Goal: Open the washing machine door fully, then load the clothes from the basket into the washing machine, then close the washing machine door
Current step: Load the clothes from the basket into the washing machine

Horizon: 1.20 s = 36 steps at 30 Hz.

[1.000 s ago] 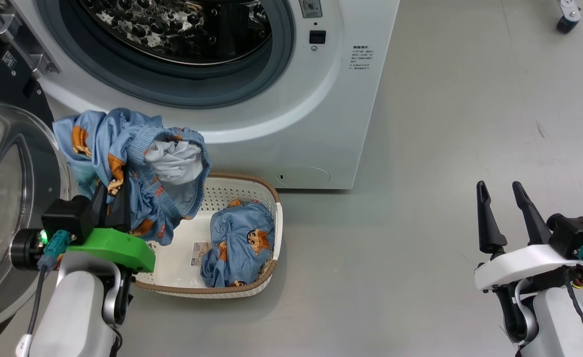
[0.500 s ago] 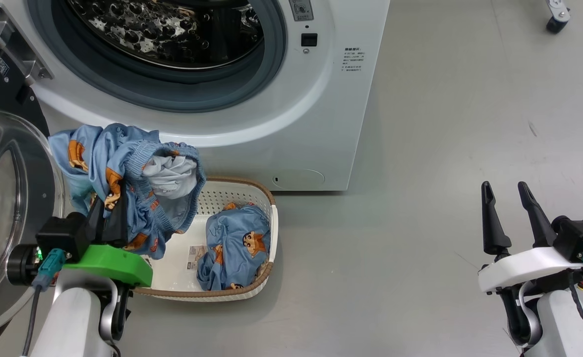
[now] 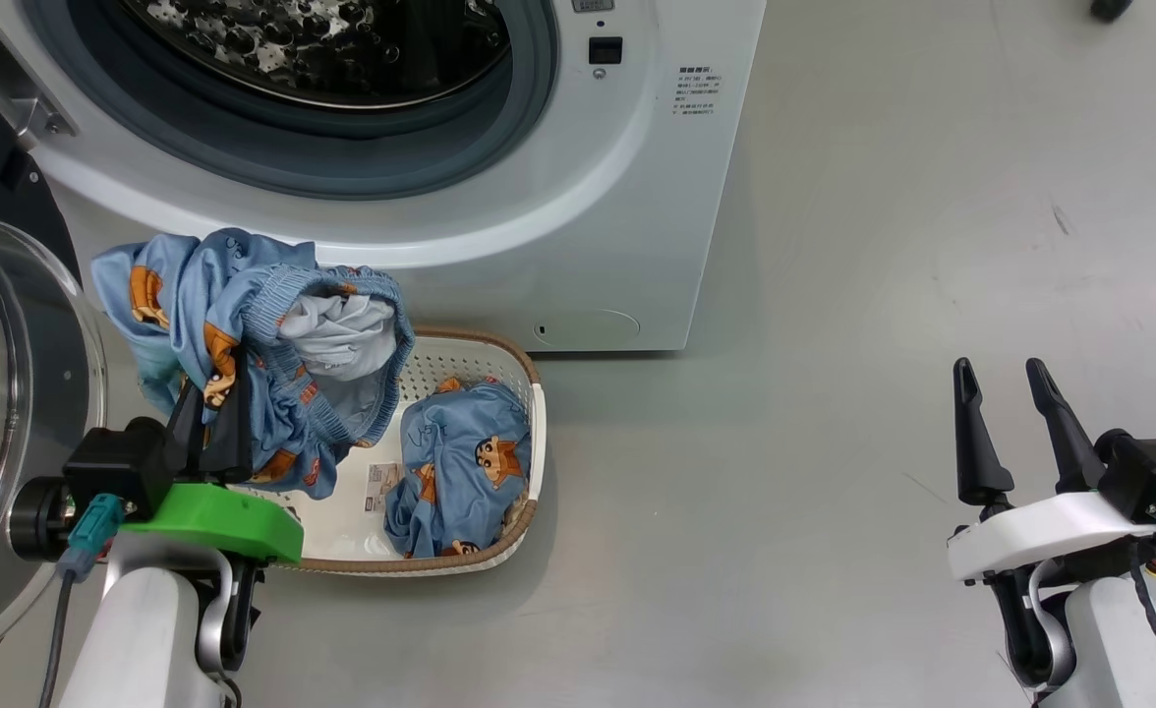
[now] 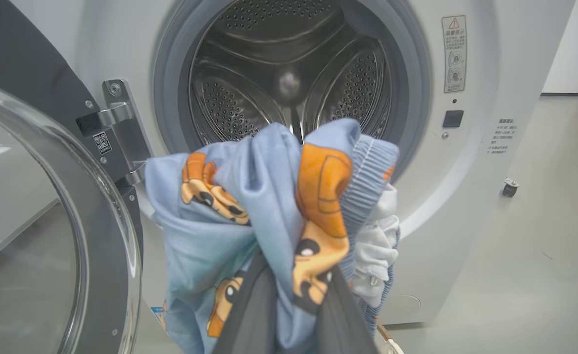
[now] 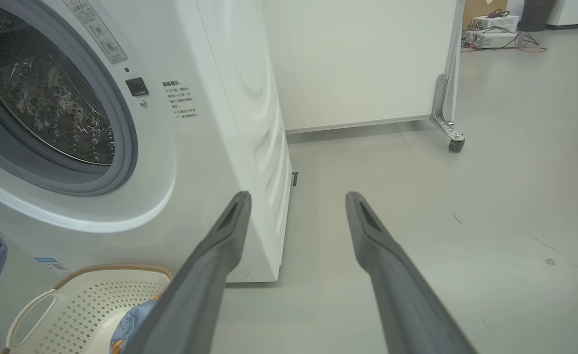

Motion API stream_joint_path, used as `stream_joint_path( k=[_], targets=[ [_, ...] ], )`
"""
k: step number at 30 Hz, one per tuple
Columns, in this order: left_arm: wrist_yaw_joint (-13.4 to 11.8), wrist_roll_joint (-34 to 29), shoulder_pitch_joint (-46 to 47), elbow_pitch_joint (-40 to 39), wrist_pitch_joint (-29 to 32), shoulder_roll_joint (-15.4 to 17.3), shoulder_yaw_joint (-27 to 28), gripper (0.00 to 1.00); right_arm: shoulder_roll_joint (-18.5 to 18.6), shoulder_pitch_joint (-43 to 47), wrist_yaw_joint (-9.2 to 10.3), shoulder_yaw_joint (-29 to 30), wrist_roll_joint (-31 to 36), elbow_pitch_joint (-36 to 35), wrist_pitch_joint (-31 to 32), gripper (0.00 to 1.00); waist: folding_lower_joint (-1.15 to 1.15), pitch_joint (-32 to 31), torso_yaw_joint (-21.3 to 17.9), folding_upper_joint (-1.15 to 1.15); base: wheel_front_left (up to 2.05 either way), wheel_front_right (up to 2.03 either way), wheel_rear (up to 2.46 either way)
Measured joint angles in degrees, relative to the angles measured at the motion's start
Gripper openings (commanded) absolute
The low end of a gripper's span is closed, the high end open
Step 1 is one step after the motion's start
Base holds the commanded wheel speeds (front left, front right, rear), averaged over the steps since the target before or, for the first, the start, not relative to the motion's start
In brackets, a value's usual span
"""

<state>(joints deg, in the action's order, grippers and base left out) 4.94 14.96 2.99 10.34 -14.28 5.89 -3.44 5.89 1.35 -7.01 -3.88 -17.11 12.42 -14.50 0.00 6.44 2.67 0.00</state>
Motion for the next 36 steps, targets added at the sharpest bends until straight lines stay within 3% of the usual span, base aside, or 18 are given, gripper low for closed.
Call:
stream_joint_path(
  k=[15, 26, 36],
  targets=[
    [0.01, 0.05, 1.94, -1.35, -0.01, -0.71, 2.57, 0.0, -0.03, -0.98, 0.0, -0.81, 0.7, -1.05, 0.0, 1.0, 0.0, 5.58, -1.35, 0.0, 0.0, 0.0, 0.0],
    [0.14, 0.11, 8.79, -2.14, -0.1, -0.44, 3.39, 0.0, -0.22, -3.77, 0.0, -0.51, 1.03, -2.79, 0.0, 1.0, 0.0, 12.21, -2.59, 0.0, 0.0, 0.0, 0.0],
    [0.43, -0.09, 16.78, -1.13, -0.16, 1.72, 4.91, 0.0, -0.56, -6.72, 0.0, -1.43, 1.1, -2.79, 0.0, 1.0, 0.01, 17.92, -4.27, 0.0, 0.0, 0.0, 0.0]
  ],
)
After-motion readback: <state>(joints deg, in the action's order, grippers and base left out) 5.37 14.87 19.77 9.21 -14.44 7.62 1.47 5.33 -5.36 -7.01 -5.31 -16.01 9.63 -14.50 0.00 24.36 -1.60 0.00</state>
